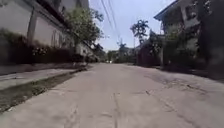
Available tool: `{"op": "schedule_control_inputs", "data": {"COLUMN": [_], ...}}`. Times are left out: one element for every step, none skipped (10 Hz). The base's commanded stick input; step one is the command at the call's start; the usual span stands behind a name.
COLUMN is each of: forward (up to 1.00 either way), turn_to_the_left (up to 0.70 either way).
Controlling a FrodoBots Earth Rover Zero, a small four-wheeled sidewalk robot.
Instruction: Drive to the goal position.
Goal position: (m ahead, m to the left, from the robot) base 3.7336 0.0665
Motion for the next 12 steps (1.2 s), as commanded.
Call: {"op": "schedule_control_inputs", "data": {"forward": [1.0,1.0,1.0,1.0,1.0,1.0,1.0,1.0,1.0,1.0,1.0,1.0], "turn_to_the_left": [0.0,0.0,0.0,0.24,0.37,0.29,0.2,0.12,0.04,0.0,0.0,0.0]}}
